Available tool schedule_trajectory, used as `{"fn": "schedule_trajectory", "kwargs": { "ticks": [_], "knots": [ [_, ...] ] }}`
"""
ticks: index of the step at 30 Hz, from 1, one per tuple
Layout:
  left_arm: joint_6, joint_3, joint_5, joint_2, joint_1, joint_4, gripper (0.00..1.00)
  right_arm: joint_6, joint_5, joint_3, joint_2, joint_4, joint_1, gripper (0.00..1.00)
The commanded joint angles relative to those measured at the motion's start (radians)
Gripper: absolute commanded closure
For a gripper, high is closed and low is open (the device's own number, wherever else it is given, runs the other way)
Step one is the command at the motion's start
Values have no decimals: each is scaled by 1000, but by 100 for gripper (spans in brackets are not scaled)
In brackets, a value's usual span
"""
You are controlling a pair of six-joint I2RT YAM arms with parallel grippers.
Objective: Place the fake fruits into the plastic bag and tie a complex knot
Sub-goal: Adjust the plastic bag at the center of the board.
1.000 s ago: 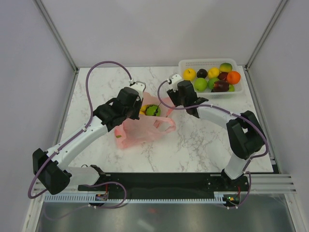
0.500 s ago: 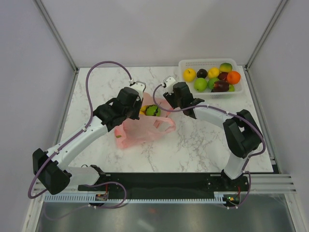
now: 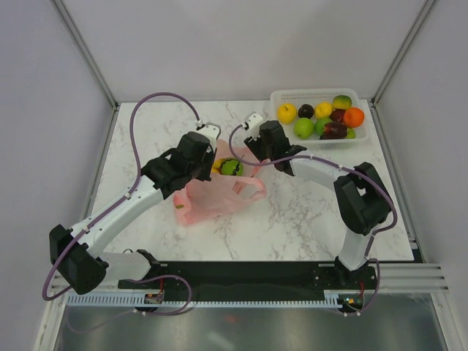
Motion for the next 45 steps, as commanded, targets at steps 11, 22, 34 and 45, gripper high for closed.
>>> {"fn": "schedule_trajectory", "kwargs": {
  "ticks": [11, 22, 34, 45],
  "knots": [
    [-5, 7, 16, -8, 3, 24, 98, -124, -114, 161, 128, -26, -1, 39],
    [-4, 9, 2, -12, 5, 24, 98, -15, -24, 48, -16, 89, 1, 100],
    [-25, 53, 91, -59, -10, 22, 61, 279, 22, -305, -465, 28, -1, 100],
    [-215, 165, -40, -105, -225, -85, 1, 574, -76, -362, -617, -61, -120, 58]
  ]
}}
